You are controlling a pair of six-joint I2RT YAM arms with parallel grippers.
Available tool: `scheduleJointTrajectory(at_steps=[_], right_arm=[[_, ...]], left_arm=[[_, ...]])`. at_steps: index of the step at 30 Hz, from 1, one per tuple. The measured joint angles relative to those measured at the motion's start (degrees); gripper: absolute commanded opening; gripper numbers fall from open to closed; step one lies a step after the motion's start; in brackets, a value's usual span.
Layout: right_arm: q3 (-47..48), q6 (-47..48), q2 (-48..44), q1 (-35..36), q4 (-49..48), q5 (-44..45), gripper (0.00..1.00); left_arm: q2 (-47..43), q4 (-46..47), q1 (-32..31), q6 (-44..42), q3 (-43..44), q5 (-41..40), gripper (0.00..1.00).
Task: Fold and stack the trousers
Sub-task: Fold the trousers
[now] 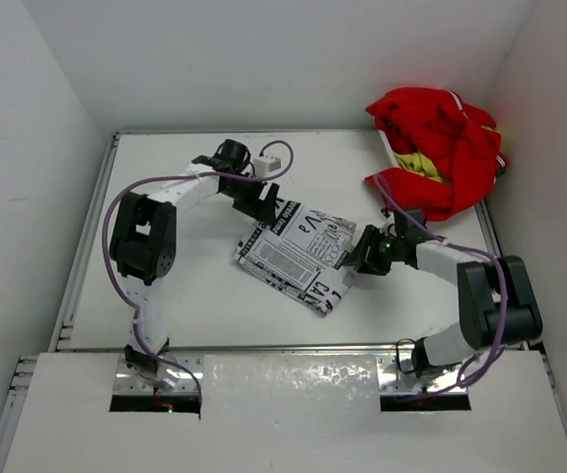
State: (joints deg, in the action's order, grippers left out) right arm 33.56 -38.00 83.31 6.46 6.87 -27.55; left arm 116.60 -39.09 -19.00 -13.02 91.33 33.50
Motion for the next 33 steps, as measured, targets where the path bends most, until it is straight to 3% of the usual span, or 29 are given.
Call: scheduleJointTrajectory(at_steps=[1, 3, 4, 7, 8, 10, 12, 16, 24, 33], right_arm=[[0.22, 0.09, 1.81, 0.0, -1.09, 0.02, 0.36], [1.44, 0.44, 5.42, 0.0, -1.6, 0.28, 0.24], [2.29, 0.98, 6.93, 0.0, -1.57, 0.42, 0.13], [5.53, 3.02, 9.01, 0.11, 0.5, 1.44, 0.01], [6.45, 3.93, 8.96, 0.15, 1.25, 1.9, 0.0], [8.26, 6.05, 8.17, 0.2, 2.34, 3.13, 0.0], [9.73, 8.41, 6.93, 0.37, 3.39, 3.85, 0.0], [14.05, 14.43, 4.59, 1.81, 6.67, 5.64, 0.0], [24.5, 22.75, 3.21, 2.93, 8.44, 7.15, 0.0], [34.8, 25.79, 18.32, 2.25, 10.36, 10.95, 0.0]], left_arm=[[0.0, 0.59, -0.02, 0.31, -0.79, -0.98, 0.68], [0.0, 1.62, -0.02, 0.98, -2.12, -2.73, 0.64], [0.0, 2.1, 0.0, 1.33, -2.58, -3.37, 0.61], [0.0, 4.13, -0.02, 1.81, -4.24, -4.72, 0.43], [0.0, 4.55, -0.02, 1.9, -4.7, -4.94, 0.32], [0.0, 5.33, -0.02, 2.16, -5.51, -5.07, 0.19], [0.0, 5.95, -0.04, 2.32, -5.97, -4.83, 0.14], [-0.13, 6.49, -0.04, 2.34, -6.36, -4.83, 0.14], [-0.79, 7.37, 0.39, 1.88, -7.04, -4.26, 0.26], [-1.36, 7.87, 3.41, 0.9, -7.48, -3.69, 0.54]])
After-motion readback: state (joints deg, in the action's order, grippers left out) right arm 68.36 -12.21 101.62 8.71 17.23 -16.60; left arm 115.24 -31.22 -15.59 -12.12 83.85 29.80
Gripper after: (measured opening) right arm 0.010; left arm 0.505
